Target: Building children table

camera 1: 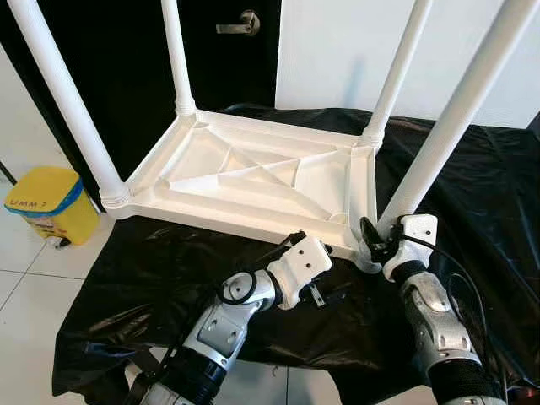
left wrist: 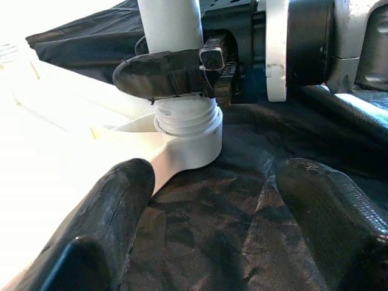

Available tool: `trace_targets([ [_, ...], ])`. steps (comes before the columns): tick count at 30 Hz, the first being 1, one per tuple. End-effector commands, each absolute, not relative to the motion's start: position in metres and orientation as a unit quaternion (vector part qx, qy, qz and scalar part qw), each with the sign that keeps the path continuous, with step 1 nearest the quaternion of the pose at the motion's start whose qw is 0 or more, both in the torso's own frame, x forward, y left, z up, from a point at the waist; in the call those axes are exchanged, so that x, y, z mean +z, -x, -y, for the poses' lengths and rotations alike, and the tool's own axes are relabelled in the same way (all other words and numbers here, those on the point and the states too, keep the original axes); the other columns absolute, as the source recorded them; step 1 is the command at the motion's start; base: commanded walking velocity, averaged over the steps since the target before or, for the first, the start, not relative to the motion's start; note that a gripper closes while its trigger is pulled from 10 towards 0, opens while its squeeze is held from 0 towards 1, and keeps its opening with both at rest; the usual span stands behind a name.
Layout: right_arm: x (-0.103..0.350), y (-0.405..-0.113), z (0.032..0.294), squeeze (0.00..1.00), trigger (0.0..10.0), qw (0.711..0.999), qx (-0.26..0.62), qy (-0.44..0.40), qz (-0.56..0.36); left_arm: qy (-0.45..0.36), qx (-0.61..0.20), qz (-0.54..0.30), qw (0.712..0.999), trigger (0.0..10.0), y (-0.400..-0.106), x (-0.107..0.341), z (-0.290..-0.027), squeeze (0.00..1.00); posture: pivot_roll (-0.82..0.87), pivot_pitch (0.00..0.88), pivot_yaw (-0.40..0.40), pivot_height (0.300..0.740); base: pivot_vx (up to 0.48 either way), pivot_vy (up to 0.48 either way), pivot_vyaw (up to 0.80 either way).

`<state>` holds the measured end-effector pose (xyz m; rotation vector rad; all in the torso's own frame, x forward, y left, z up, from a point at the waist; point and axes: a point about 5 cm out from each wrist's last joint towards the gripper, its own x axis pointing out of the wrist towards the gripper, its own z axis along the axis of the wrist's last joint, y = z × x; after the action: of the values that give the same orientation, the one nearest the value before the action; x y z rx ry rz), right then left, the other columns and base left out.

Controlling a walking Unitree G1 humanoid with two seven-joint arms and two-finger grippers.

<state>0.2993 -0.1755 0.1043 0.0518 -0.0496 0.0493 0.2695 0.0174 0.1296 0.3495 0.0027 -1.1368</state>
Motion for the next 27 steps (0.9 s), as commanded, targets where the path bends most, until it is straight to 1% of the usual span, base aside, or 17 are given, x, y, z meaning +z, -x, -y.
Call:
trace_targets([
  [1, 0.083, -0.291, 0.172, 0.0, 10.0, 0.998, -0.039, -0.042, -0.032, -0.169, -0.503, 0.0, 0.847, 10.0, -0.273, 0.13, -0.019, 0.0, -0.08, 0.068, -0.044, 0.74, 0.0, 0.0, 0.0],
  [2, 0.083, -0.289, 0.166, 0.0, 10.0, 0.997, -0.057, -0.047, -0.031, -0.169, -0.505, 0.001, 0.846, 10.0, -0.273, 0.131, -0.018, 0.0, -0.08, 0.067, -0.042, 0.74, 0.0, 0.0, 0.0],
  [6, 0.083, -0.287, 0.16, 0.0, 10.0, 0.996, -0.068, -0.049, -0.029, -0.17, -0.507, 0.001, 0.845, 10.0, -0.272, 0.131, -0.018, 0.0, -0.09, 0.066, -0.036, 0.74, 0.0, 0.0, 0.0],
  [19, 0.089, -0.285, 0.16, 0.0, 10.0, 0.995, -0.081, -0.039, -0.03, -0.171, -0.511, 0.001, 0.843, 10.0, -0.272, 0.131, -0.017, 0.0, -0.09, 0.071, -0.035, 0.74, 0.0, 0.0, 0.0],
  [20, 0.09, -0.285, 0.159, 1.0, 10.0, 0.996, -0.08, -0.037, -0.027, -0.17, -0.511, 0.001, 0.843, 10.0, -0.272, 0.131, -0.017, 0.0, -0.09, 0.071, -0.035, 0.74, 0.0, 0.0, 0.0],
  [24, 0.096, -0.284, 0.159, 1.0, 10.0, 0.997, -0.063, -0.034, -0.007, -0.169, -0.511, 0.0, 0.843, 10.0, -0.272, 0.131, -0.017, 0.0, -0.09, 0.074, -0.033, 0.74, 0.0, 0.0, 0.0],
  [27, 0.102, -0.284, 0.166, 1.0, 10.0, 0.999, -0.039, -0.028, 0.011, -0.169, -0.513, 0.0, 0.842, 10.0, -0.272, 0.132, -0.016, 0.0, -0.1, 0.072, -0.032, 0.74, 0.0, 0.0, 0.0],
])
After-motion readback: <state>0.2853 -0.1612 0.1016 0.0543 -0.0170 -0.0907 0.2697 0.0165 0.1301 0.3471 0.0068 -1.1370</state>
